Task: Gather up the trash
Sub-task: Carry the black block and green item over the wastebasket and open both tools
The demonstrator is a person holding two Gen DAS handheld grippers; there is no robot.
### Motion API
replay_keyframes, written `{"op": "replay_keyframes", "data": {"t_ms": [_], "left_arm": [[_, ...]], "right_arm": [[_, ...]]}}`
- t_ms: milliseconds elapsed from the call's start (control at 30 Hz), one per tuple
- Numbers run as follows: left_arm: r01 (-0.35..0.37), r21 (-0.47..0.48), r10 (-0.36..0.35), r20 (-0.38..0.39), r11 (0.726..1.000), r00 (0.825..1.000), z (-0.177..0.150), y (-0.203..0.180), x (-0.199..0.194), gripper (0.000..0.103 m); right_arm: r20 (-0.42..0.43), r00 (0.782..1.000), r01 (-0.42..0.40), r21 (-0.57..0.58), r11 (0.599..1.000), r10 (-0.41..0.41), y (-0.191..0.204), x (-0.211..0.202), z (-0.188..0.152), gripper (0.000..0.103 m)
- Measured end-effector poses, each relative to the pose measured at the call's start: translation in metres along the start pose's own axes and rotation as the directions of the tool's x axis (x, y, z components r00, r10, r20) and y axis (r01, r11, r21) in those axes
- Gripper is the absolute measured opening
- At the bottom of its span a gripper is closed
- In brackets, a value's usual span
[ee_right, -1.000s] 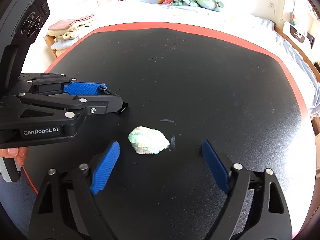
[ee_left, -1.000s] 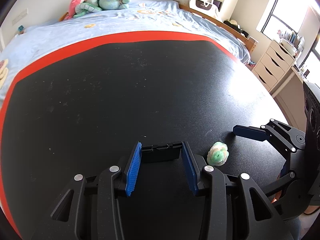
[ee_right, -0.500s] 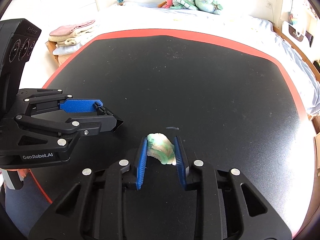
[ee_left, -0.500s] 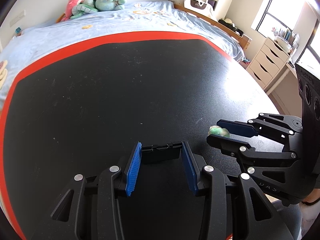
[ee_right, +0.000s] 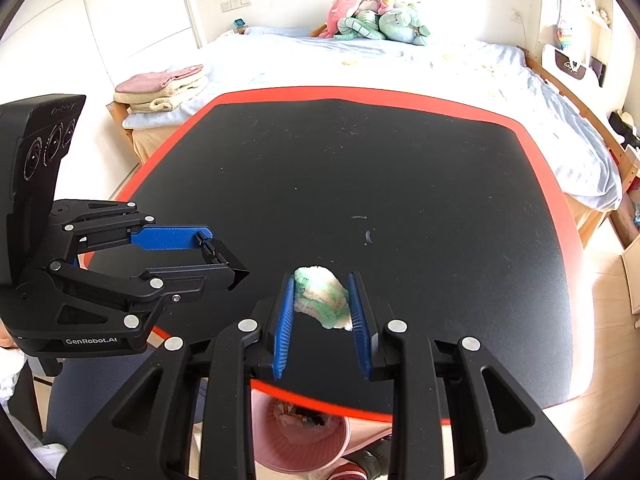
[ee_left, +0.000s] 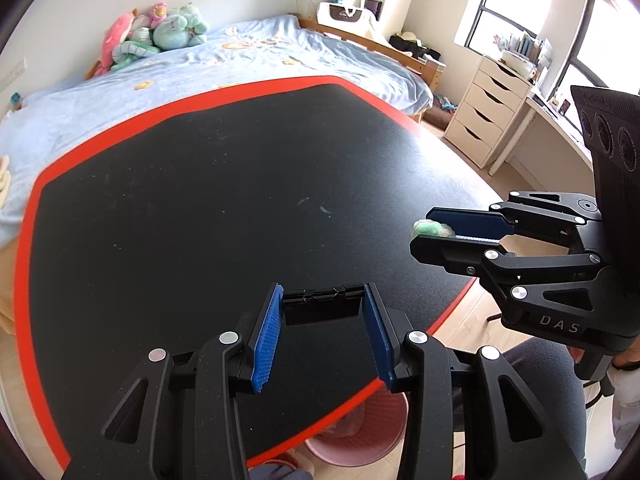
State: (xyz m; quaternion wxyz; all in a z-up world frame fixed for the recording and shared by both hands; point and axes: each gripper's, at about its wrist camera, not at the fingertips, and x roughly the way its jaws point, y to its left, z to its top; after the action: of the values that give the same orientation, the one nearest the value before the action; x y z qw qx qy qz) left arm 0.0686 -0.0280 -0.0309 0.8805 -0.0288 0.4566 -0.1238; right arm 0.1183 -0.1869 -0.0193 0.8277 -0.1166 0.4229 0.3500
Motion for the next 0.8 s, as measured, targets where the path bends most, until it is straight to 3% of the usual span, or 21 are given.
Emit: {"op": "replay_keyframes", "data": {"t_ms": [333, 800], "left_arm": [[0.031, 0.045, -0.03, -0.006, 0.999, 1.0, -0.041, -0.03, -0.031, 0.04], [0.06, 0.059, -0.057, -0.054, 0.996, 0.997, -0.087, -0.049, -0.038, 0.04]], "right_arm": [[0.006, 1.0, -0.014, 0.025, 1.0, 0.014, 0.02, -0.052, -0.057, 0.027], [-0.058, 0.998, -0.024, 0.048, 0.999, 0.027, 0.03, -0.059, -0.11, 0.027]]}}
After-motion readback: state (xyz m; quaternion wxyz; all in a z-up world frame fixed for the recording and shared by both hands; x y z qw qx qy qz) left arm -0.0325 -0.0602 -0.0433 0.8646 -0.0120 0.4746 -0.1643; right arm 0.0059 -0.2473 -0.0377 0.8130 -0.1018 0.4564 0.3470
